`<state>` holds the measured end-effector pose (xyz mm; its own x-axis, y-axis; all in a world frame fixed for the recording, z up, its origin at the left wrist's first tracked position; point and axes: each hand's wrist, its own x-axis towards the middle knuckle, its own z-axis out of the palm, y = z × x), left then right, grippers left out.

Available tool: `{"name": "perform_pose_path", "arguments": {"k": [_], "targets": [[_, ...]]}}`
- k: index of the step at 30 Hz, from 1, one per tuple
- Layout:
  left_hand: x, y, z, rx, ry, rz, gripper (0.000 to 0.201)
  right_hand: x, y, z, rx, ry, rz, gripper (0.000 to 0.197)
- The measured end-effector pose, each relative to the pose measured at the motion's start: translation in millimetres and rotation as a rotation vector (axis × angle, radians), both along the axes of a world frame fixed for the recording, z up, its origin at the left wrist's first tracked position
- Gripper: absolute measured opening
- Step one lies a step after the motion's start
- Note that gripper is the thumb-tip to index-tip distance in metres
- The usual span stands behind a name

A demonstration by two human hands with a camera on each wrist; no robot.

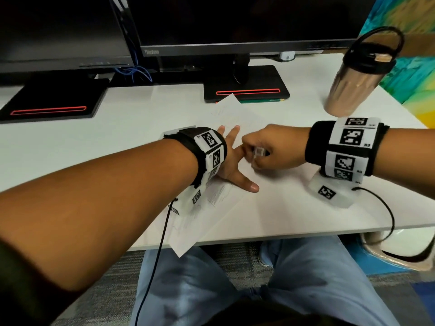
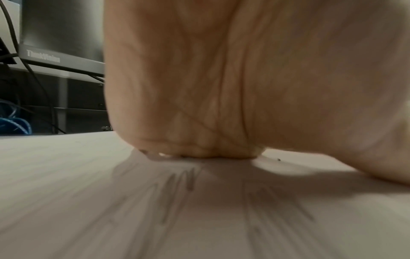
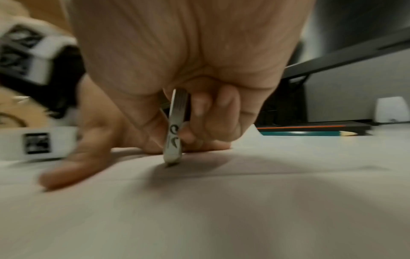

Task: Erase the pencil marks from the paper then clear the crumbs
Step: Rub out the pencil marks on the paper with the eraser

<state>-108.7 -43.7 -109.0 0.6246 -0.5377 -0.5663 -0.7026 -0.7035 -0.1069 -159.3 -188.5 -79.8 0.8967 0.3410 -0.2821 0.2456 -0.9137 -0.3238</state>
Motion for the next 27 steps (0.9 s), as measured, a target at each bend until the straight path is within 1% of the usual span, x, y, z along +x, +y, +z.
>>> {"name": "perform_pose_path", "arguments": {"k": [2, 5, 7, 9, 12, 15, 17, 19, 20, 23, 27], "targets": [[-1, 0, 0, -0.002, 0.008, 0.003, 0.117, -1, 1, 0, 0.017, 0.046, 0.005, 0.009], [1, 0, -2, -0.033, 0.002, 0.001, 0.124, 2, -6, 3, 0.023, 0.010, -0.068, 0.007], [2, 1, -2, -0.016, 0.003, 0.000, 0.122, 1, -3, 1, 0.002, 0.008, -0.024, 0.007], [1, 1, -2, 0.001, 0.012, 0.000, 0.118, -2, 1, 0, 0.005, 0.047, 0.008, 0.008], [3, 0, -4, -0.022, 0.006, 0.002, 0.125, 0, -4, 3, 0.020, 0.020, -0.061, 0.008], [3, 1, -4, -0.009, 0.007, 0.007, 0.123, 0, -2, 1, 0.013, 0.049, -0.018, 0.007], [2, 0, -4, -0.016, 0.015, 0.010, 0.123, -1, -3, 1, 0.043, 0.072, -0.048, 0.007], [3, 0, -5, -0.039, 0.014, 0.011, 0.126, 1, -7, 0, 0.047, 0.028, -0.088, 0.007], [4, 0, -5, -0.038, 0.012, 0.011, 0.127, 1, -7, 0, 0.042, 0.017, -0.085, 0.008], [2, 1, -3, -0.007, 0.015, 0.014, 0.123, -1, -4, -1, 0.039, 0.072, -0.036, 0.008], [3, 0, -3, -0.034, 0.022, 0.014, 0.126, 1, -9, 1, 0.061, 0.034, -0.081, 0.007]]}}
